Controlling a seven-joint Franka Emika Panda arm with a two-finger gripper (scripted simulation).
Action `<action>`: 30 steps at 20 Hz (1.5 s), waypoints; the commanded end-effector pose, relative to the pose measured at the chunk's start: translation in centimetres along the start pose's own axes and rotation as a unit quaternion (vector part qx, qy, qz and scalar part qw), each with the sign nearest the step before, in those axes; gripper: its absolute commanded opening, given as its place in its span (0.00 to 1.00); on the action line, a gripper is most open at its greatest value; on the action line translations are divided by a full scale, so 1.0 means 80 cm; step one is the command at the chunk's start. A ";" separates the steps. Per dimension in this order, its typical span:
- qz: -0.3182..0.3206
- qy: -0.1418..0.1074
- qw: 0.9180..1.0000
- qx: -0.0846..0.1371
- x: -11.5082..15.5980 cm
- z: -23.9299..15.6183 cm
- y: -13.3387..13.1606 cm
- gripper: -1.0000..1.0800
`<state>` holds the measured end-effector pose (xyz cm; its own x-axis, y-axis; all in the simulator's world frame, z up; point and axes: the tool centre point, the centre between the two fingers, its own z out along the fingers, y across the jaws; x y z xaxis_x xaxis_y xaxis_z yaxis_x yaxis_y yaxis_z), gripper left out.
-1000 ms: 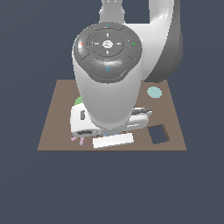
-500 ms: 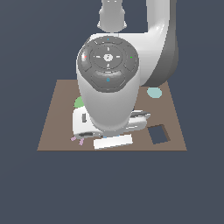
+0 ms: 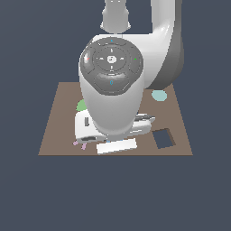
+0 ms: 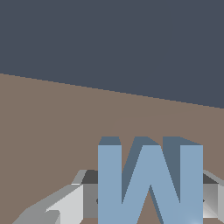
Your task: Insert a designated object into the corresponding slot on a board.
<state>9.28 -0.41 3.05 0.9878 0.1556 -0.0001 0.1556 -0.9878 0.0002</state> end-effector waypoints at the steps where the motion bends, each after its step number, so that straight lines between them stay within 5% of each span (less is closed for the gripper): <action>1: -0.005 0.000 1.000 0.000 0.000 0.000 -0.001 0.00; 11: -0.076 0.000 0.997 0.000 0.006 -0.001 -0.009 0.00; 18: -0.172 0.000 0.985 0.000 0.012 -0.002 -0.021 0.00; 24: -0.283 0.000 0.959 0.000 0.016 -0.003 -0.037 0.00; 30: -0.407 0.001 0.914 -0.001 0.016 -0.004 -0.056 0.00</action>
<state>9.89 3.81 3.32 0.6017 0.7987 0.0002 0.7987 -0.6017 0.0010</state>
